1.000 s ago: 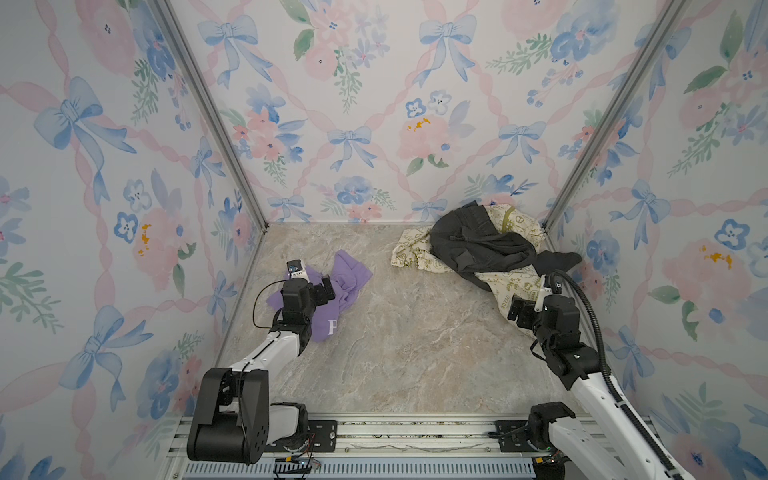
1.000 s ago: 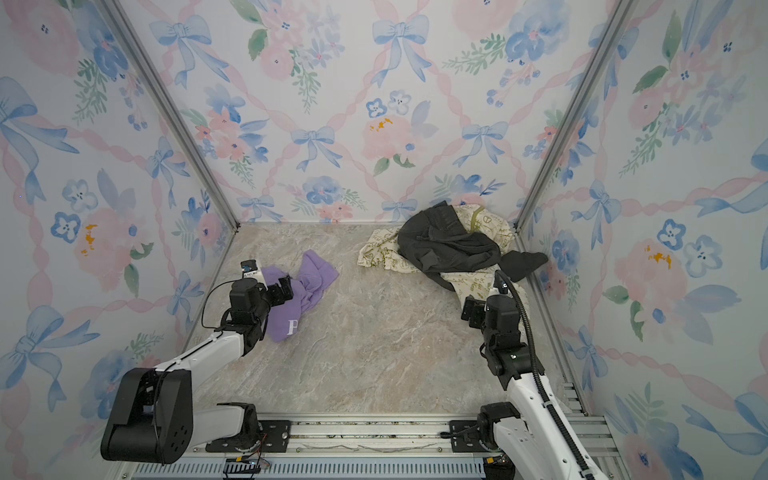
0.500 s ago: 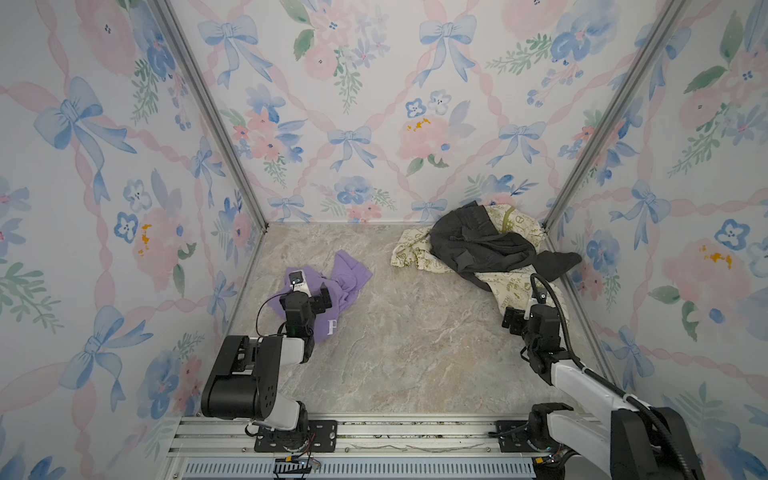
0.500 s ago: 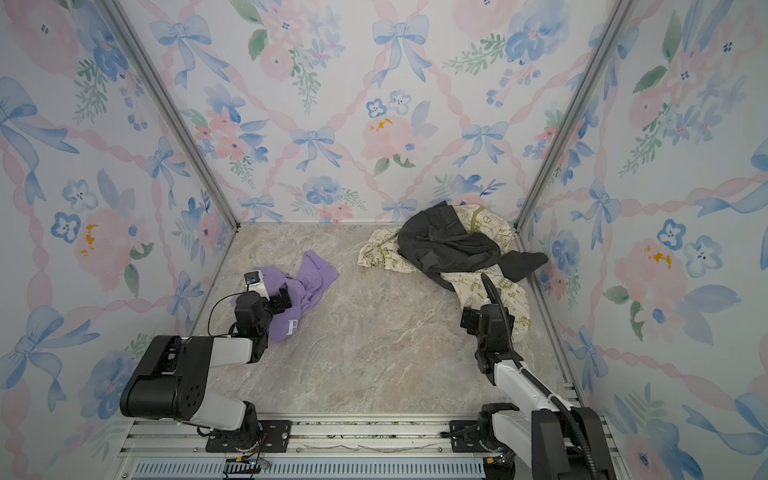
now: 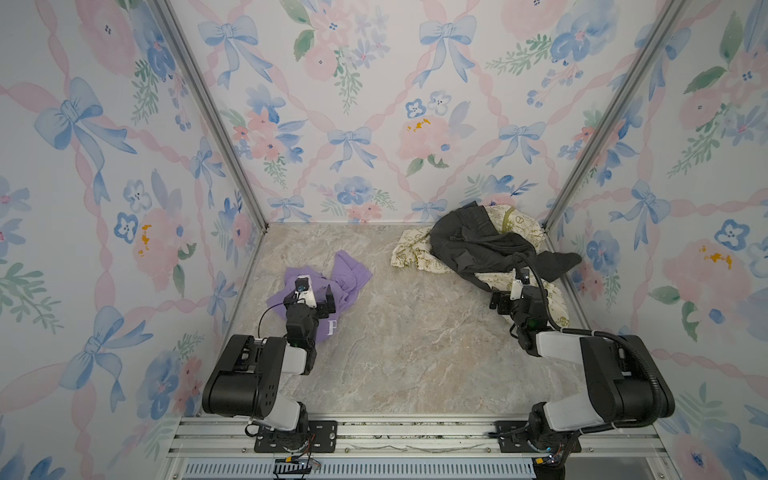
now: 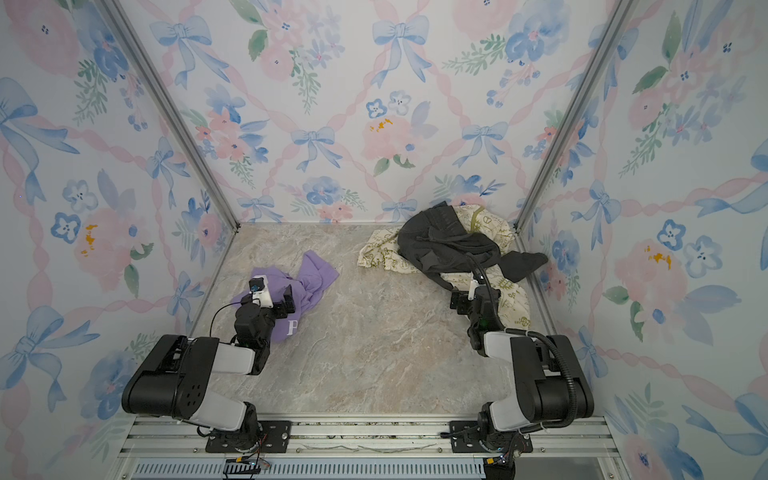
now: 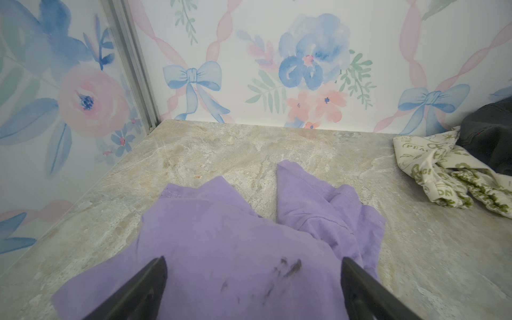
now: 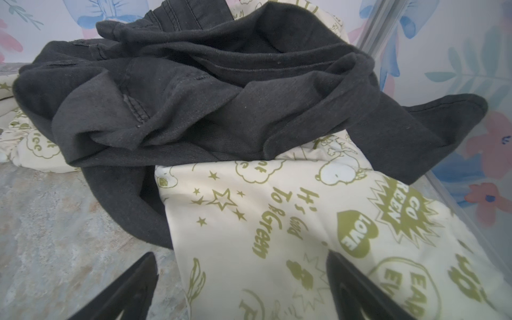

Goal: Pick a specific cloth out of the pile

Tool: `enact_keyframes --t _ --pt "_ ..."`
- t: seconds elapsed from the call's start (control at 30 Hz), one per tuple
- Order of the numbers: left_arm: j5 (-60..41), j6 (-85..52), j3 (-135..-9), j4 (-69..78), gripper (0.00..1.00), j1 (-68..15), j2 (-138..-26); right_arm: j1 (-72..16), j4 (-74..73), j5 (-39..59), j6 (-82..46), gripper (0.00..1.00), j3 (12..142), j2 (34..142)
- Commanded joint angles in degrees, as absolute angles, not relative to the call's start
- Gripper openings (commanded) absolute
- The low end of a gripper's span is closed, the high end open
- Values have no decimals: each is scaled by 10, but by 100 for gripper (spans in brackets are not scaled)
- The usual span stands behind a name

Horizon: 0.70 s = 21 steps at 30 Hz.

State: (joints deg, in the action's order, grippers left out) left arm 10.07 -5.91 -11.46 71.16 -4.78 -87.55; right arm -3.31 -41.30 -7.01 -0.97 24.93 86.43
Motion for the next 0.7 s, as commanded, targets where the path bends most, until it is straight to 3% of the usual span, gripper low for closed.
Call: enact_keyframes --t 0.0,0.67 --pt "187 -65 -88 802 98 -59 -883 -27 -494 -67 -3 97 234 881" --pt "210 -45 -100 801 98 -77 -895 -26 -518 -65 -4 97 224 886"
